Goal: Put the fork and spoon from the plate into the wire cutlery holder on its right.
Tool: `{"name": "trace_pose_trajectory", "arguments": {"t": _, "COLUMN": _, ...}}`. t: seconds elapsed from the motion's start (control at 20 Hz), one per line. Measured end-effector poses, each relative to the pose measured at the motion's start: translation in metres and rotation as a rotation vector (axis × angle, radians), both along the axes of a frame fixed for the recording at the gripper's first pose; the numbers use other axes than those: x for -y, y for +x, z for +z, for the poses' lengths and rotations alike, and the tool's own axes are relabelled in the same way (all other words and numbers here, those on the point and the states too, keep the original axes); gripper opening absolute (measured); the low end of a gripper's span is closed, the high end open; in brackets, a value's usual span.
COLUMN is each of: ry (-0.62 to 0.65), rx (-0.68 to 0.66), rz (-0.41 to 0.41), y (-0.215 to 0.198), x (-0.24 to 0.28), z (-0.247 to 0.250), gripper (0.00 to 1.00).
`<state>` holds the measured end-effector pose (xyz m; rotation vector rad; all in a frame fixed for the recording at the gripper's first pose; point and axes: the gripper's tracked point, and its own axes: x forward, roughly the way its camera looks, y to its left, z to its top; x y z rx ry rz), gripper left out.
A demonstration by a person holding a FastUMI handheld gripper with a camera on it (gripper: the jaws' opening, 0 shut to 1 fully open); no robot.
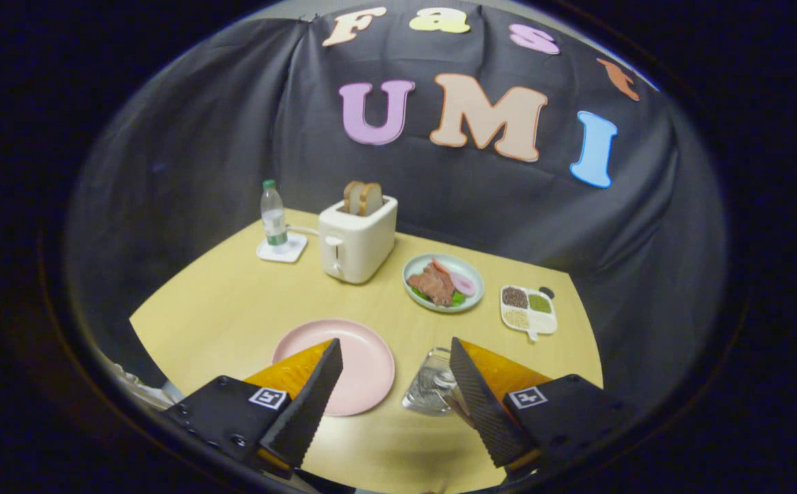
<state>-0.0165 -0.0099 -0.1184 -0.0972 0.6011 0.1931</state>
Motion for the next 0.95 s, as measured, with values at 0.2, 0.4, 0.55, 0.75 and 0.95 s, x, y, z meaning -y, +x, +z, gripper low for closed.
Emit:
{"name": "trace_pose_trajectory", "arguments": {"t": 0.2, "ry": 0.046, "rx": 0.172, "rz": -0.041, "y": 0.002, "x": -0.010, "z": 0.034, "gripper": 1.00}}
{"name": "trace_pose_trajectory", "arguments": {"t": 0.4, "ry": 0.112, "rx": 0.301, "rz": -0.093, "y": 0.000, "x": -0.013, "z": 0.060, "gripper": 1.00}}
{"name": "trace_pose_trajectory", "arguments": {"t": 0.55, "ry": 0.109, "rx": 0.379, "rz": -0.120, "y": -0.004, "x": -0.011, "z": 0.075, "gripper": 1.00}}
{"name": "trace_pose_trajectory", "arguments": {"t": 0.75, "ry": 0.094, "rx": 0.444, "rz": -0.159, "y": -0.010, "x": -0.007, "z": 0.084, "gripper": 1.00}}
{"name": "trace_pose_trajectory", "arguments": {"t": 0.95, "ry": 0.146, "rx": 0.488, "rz": -0.183, "y": -0.019, "x": -0.007, "z": 0.092, "gripper": 1.00}}
